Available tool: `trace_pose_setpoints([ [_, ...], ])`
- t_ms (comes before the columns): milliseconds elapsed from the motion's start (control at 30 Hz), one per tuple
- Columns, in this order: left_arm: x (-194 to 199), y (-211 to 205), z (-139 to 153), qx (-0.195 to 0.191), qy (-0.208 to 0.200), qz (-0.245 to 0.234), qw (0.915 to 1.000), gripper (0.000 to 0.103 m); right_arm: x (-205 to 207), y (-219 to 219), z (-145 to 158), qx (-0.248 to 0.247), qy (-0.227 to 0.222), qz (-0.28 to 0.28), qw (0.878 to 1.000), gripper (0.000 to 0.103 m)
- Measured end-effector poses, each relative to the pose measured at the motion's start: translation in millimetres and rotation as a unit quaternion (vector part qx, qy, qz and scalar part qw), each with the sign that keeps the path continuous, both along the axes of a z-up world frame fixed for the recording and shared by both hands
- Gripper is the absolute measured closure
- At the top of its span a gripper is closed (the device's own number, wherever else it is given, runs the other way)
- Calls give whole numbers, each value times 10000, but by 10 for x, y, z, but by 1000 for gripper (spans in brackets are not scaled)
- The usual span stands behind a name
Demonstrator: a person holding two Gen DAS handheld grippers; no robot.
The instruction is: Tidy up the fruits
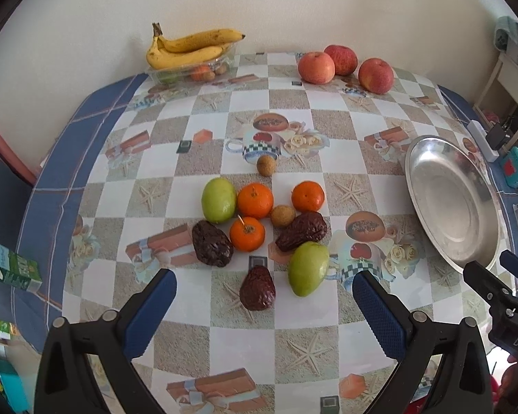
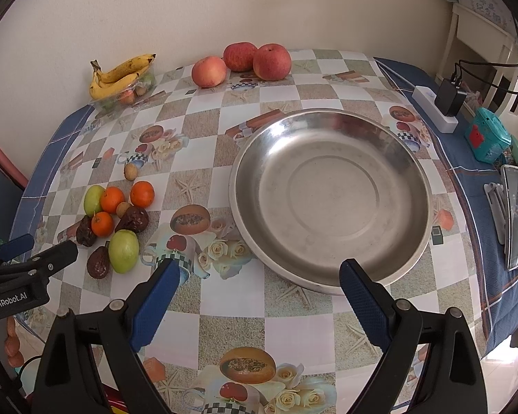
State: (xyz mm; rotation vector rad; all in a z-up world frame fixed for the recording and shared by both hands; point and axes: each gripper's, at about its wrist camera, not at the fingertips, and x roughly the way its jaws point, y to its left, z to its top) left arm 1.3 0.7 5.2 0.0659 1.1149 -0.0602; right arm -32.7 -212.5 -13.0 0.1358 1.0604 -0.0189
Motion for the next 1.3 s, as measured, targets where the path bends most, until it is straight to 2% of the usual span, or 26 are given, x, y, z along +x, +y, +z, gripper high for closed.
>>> trace_pose_setpoints([
  [133,29,173,45,44,-403,61,9992,0,56,42,38,138,-31,86,9999,9],
  [200,68,288,29,-67,-479,134,9987,0,101,115,45,293,-15,187,9994,9],
  [333,151,556,-76,-520,-424,393,9970,0,236,319,41,625,75,438,9971,9],
  [433,165,692,-153,-626,-357,472,9963,0,343,487,-9,832,188,583,9946,9],
  [533,162,801,-221,-926,-188,506,9942,0,448,664,-108,907,369,707,9927,9],
  [633,167,836,-257,-918,-226,545,9940,0,546,791,-232,1064,586,755,9897,10],
  [733,198,892,-346,-1086,-80,723,9914,1,614,919,-326,1089,708,851,9879,21],
  [800,220,936,-423,-1304,48,840,9879,1,661,990,-390,1115,786,897,9866,24],
  [933,244,992,-520,-1421,189,1054,9840,4,741,1095,-497,1165,900,959,9844,35],
  [1033,255,1017,-560,-1490,257,1140,9819,8,777,1162,-558,1231,964,985,9828,39],
  [1167,267,1001,-597,-1570,347,1143,9803,8,797,1281,-609,1191,1019,1130,9812,53],
  [1300,266,977,-626,-1650,454,1147,9785,8,800,1346,-678,1125,1121,1170,9804,56],
])
